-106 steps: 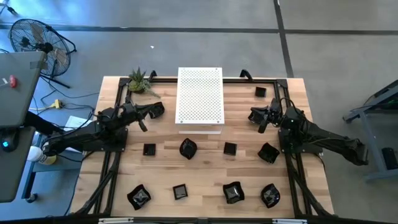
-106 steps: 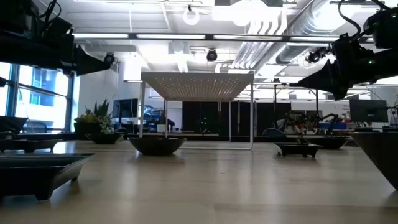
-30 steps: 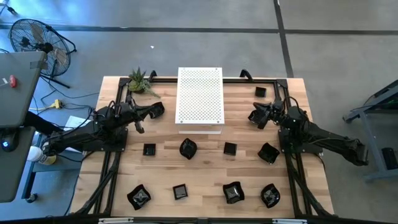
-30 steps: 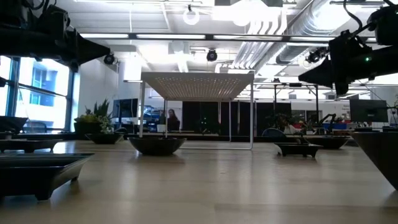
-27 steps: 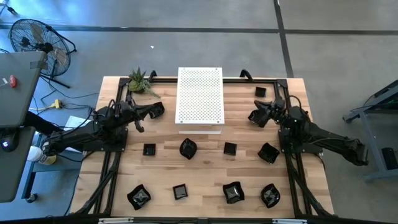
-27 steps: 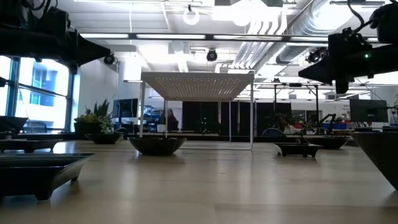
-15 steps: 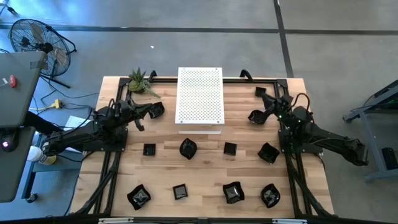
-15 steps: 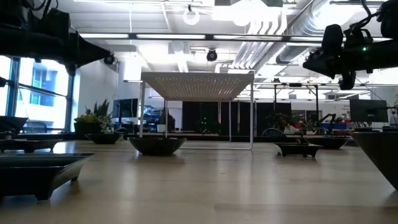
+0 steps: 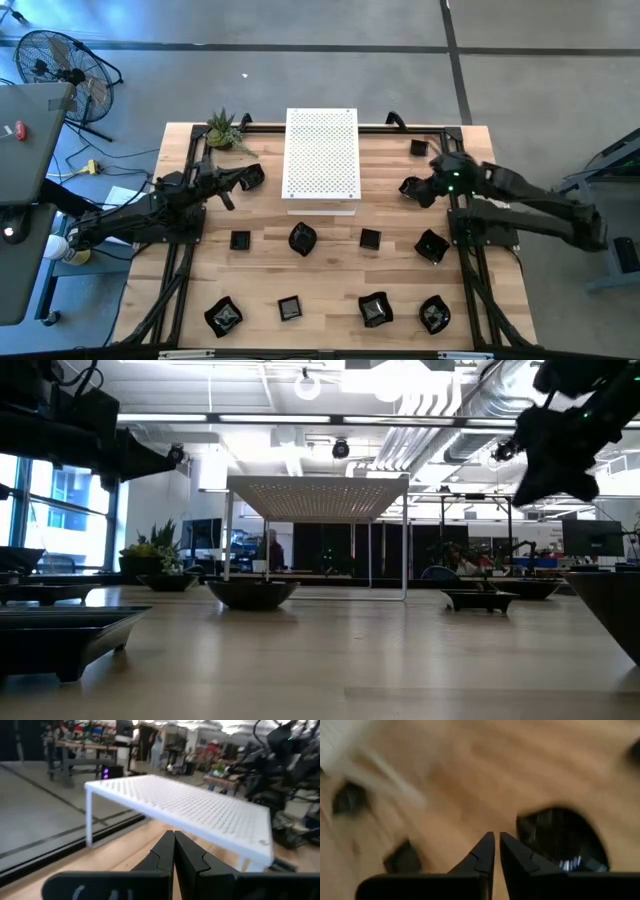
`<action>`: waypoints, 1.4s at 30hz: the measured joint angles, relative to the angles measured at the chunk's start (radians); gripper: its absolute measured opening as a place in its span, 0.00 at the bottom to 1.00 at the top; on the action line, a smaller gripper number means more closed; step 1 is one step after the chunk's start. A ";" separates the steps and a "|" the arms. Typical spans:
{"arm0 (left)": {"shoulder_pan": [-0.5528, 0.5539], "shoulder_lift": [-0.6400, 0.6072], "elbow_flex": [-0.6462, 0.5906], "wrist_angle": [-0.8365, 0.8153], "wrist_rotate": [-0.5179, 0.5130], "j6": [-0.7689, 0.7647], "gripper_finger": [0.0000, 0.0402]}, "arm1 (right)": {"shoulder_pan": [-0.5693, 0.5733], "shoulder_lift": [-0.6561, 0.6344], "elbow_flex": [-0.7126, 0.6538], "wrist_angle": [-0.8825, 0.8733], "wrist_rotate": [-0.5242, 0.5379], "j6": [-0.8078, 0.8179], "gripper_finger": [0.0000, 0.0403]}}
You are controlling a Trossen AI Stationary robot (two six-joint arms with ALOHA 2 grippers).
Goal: Pick & Place Mini shaped plates
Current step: Put the black distorted square plate on the shelf
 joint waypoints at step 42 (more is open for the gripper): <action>0.000 0.000 0.000 -0.074 -0.031 0.003 0.00 | 0.596 0.821 0.261 -0.280 -0.208 -0.814 0.27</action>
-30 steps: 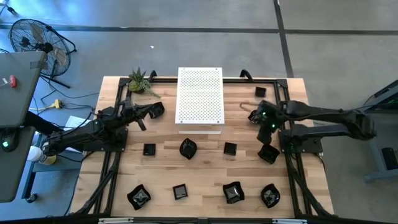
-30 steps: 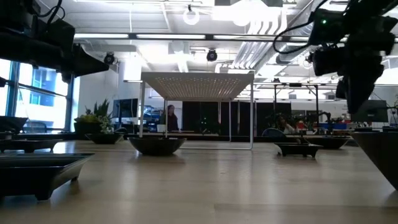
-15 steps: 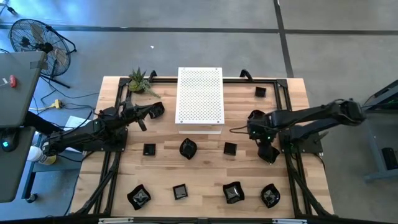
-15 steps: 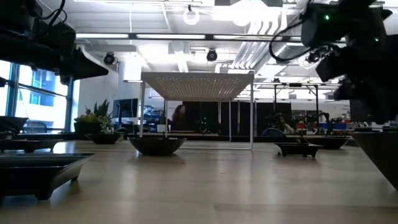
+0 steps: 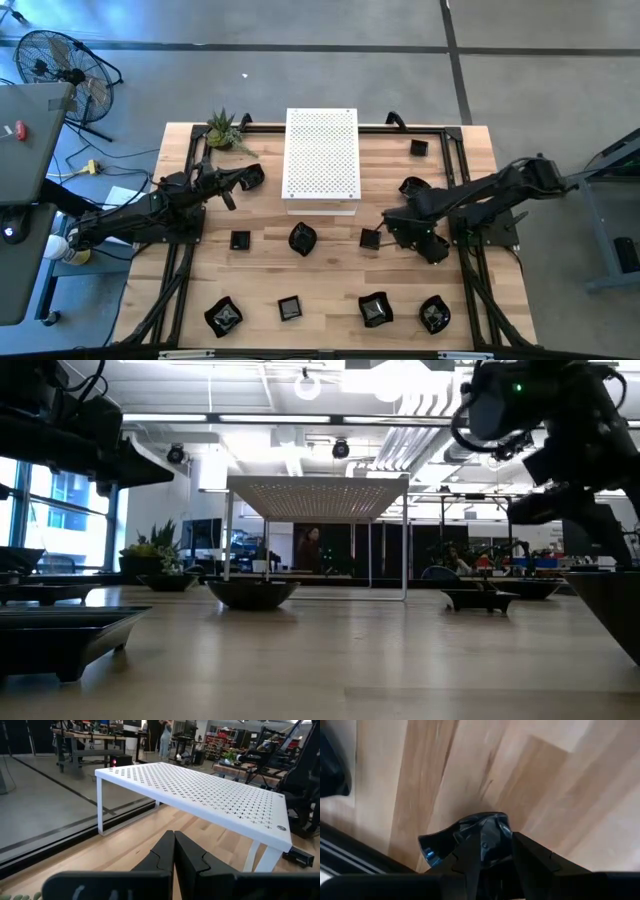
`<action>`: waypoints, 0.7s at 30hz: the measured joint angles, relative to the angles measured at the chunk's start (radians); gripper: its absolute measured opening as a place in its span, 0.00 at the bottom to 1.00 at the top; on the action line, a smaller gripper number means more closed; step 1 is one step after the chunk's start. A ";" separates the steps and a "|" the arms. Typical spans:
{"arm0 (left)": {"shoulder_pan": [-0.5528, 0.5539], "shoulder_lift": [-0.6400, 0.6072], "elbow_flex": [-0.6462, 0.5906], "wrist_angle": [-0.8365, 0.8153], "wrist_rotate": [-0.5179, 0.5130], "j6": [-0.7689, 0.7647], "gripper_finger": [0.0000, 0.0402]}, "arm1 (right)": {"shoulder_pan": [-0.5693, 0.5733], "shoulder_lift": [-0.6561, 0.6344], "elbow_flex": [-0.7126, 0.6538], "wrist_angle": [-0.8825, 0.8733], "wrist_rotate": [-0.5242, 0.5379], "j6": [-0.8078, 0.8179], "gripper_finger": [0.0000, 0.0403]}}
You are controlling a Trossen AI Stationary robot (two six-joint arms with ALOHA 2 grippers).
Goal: Pick & Place Mini shaped plates
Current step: Put the black distorted square plate on the shelf
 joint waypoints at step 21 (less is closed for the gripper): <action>0.000 0.000 0.000 -0.004 -0.003 0.000 0.00 | 0.010 0.023 0.020 0.037 0.096 -0.039 0.21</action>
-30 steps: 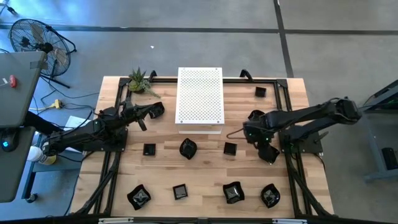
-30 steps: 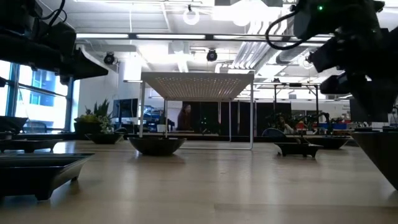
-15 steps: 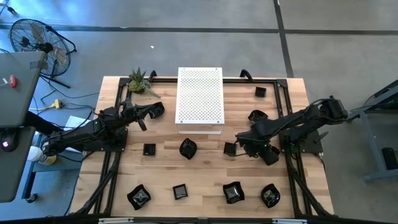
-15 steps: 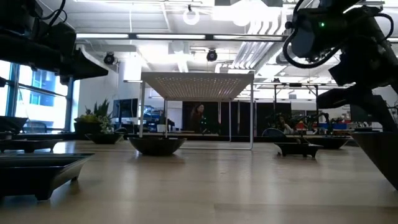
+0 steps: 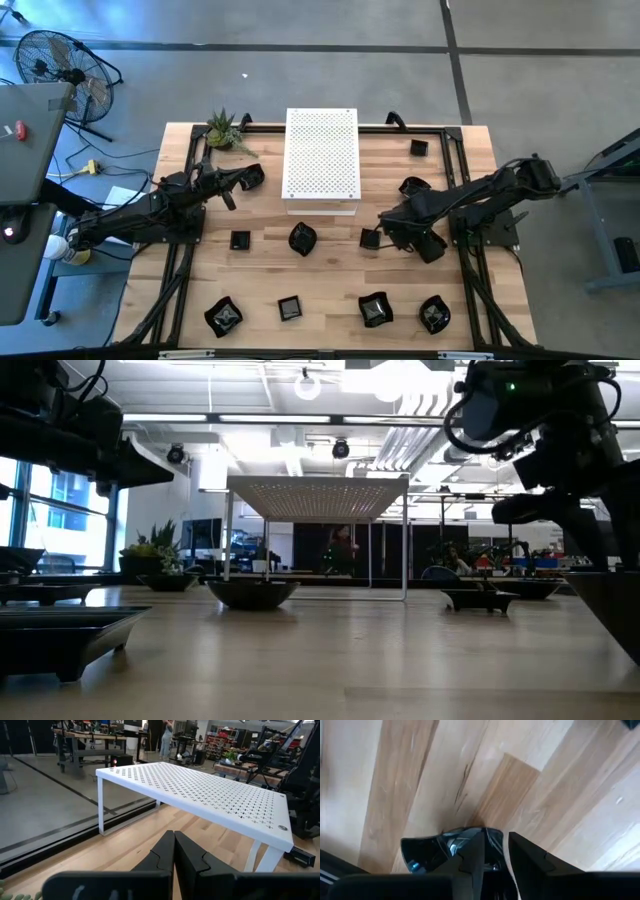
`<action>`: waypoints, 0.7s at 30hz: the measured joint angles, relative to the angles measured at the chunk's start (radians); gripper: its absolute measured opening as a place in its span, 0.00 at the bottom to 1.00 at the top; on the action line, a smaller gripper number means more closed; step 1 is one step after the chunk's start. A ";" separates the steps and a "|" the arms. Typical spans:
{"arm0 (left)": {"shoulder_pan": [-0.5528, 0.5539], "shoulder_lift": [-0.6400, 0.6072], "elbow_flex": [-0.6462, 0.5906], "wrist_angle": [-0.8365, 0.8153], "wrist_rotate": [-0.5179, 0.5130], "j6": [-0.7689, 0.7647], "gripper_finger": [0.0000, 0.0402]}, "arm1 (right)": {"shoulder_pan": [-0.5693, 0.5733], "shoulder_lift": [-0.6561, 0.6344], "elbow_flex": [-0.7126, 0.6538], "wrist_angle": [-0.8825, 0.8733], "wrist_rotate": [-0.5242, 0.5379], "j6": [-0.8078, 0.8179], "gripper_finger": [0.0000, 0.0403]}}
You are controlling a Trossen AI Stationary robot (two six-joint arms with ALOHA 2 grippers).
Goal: Pick & Place Mini shaped plates
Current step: Put the black distorted square plate on the shelf
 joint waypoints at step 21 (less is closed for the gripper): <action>0.000 0.000 0.000 -0.002 0.001 0.000 0.00 | -0.002 0.000 -0.057 0.001 -0.032 0.004 0.03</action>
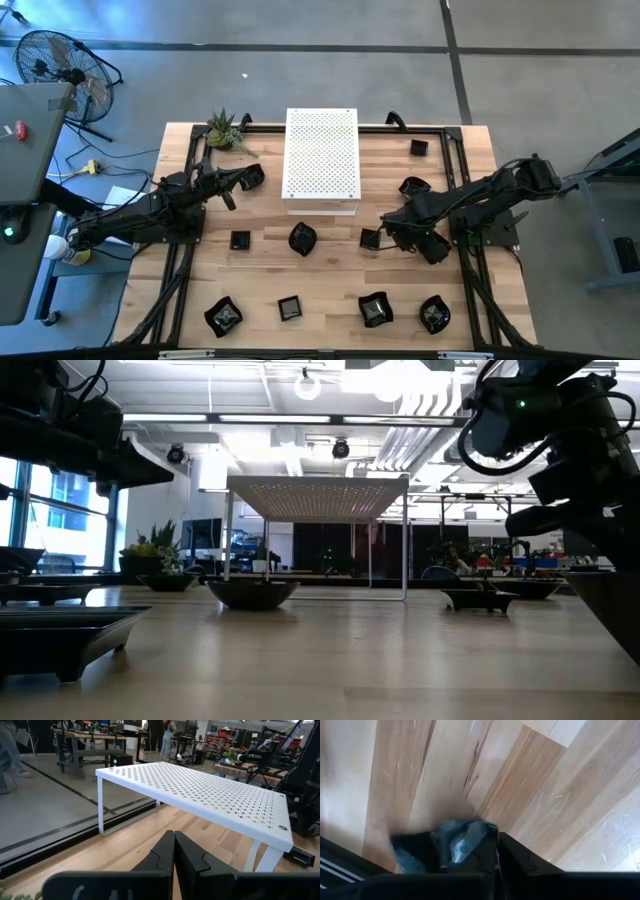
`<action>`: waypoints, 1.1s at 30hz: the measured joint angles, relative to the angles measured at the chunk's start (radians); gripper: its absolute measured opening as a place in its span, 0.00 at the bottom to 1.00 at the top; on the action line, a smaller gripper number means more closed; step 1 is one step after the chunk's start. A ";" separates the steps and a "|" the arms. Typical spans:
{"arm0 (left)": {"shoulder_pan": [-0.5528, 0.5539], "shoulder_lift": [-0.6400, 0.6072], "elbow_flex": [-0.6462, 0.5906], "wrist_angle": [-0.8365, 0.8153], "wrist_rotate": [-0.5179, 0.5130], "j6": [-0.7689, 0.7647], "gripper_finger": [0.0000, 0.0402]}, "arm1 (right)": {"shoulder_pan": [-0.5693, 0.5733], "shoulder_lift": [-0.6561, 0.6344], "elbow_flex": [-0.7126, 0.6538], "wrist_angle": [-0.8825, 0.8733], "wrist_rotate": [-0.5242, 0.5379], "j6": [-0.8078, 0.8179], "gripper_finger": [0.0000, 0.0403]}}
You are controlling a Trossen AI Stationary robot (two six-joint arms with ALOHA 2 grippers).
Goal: Pick & Place Mini shaped plates
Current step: Put the black distorted square plate on the shelf
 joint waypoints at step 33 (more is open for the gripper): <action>0.000 0.000 -0.001 0.000 0.000 -0.003 0.00 | -0.525 0.000 0.731 -0.302 -0.172 0.307 0.01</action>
